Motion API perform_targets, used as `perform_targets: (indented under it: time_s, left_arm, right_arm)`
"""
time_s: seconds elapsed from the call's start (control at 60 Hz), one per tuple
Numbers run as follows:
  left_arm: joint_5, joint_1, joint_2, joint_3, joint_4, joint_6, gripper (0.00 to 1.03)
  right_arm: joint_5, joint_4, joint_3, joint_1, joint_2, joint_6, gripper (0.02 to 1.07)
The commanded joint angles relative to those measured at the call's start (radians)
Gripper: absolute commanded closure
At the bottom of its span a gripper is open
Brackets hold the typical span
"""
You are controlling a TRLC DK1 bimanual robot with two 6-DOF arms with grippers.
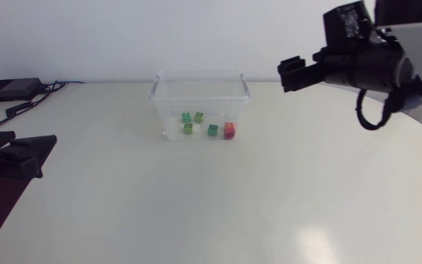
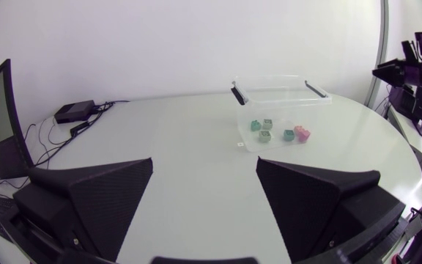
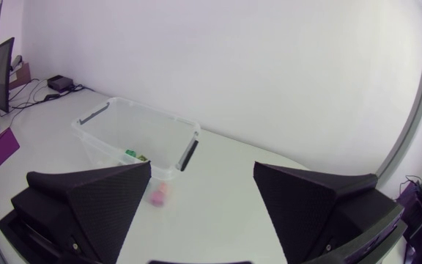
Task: Place the duplo bricks in the container
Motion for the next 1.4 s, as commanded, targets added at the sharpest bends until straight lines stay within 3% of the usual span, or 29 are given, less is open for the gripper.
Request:
perform_targets:
  time_s: [0.0, 0.55, 1.383]
  left_arm:
    - [-0.004, 0.031, -0.028, -0.044, 0.025, 0.03, 0.04]
    - [-0.004, 0.142, -0.19, -0.243, 0.26, 0.03, 0.04]
    - [-0.06, -0.012, -0.452, -0.602, 0.507, -0.08, 0.05]
  right_arm:
    - [0.008, 0.022, -0.086, -0.046, -0.101, -0.022, 0.06]
    - [0.01, 0.119, -0.608, -0.31, -0.711, -0.134, 0.06]
    - [-0.09, 0.142, -0.99, -0.334, -1.147, 0.114, 0.06]
